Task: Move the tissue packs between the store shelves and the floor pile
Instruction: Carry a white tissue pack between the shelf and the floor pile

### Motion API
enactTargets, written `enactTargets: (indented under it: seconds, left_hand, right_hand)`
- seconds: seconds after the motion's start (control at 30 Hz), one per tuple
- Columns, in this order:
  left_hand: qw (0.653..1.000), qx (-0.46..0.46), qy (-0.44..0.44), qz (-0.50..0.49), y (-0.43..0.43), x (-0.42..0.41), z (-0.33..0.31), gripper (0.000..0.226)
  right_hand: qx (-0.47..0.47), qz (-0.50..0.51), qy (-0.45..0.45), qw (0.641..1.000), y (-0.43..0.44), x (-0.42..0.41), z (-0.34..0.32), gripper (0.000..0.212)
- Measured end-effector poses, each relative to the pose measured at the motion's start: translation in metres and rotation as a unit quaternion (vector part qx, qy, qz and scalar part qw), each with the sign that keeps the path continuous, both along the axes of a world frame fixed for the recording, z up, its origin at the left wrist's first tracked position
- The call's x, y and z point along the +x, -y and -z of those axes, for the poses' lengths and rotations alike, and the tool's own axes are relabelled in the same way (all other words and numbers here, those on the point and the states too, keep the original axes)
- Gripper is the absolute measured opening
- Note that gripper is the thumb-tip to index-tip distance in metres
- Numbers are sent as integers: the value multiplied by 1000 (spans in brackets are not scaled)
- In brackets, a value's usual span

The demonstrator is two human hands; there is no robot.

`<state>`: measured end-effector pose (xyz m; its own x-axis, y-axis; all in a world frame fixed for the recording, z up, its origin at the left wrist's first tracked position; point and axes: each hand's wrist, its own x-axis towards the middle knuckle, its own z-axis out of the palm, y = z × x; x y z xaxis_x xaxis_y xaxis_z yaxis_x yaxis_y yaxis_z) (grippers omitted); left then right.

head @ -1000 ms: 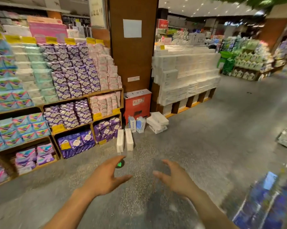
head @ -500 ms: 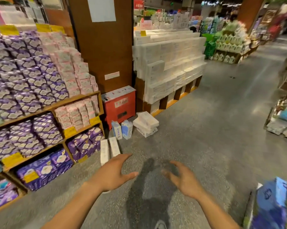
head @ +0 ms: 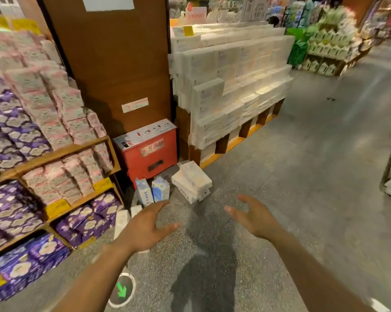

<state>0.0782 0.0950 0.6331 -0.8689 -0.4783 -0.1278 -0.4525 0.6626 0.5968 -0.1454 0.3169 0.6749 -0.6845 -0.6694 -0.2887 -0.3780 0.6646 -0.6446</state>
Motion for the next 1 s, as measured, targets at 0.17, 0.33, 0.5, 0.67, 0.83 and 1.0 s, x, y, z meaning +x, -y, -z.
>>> enactTargets:
  seconds: [0.17,0.33,0.5,0.67,0.83,1.0]
  left_hand:
    - [999,26,4,-24,67,-76,22,115]
    - [997,51,7,-50,152,-157,40,124]
    - [997,49,14,-63,224,-260,46,122]
    - [996,57,29,-70,268,-348,56,89]
    - [990,54,35,-129,300,-424,95,81]
    - [974,113,49,-191,328,-495,173,107]
  right_hand:
    - [19,-35,11,999,86,-81,21,74]
    - [31,-68,18,997,187,-167,33,60]
    - [48,-58,16,997,258,-271,29,64]
    - [80,-70,5,994,315,-377,47,69]
    - [97,-129,13,987,383,-483,97,71]
    - [115,-178,39,976,458,-584,182,74]
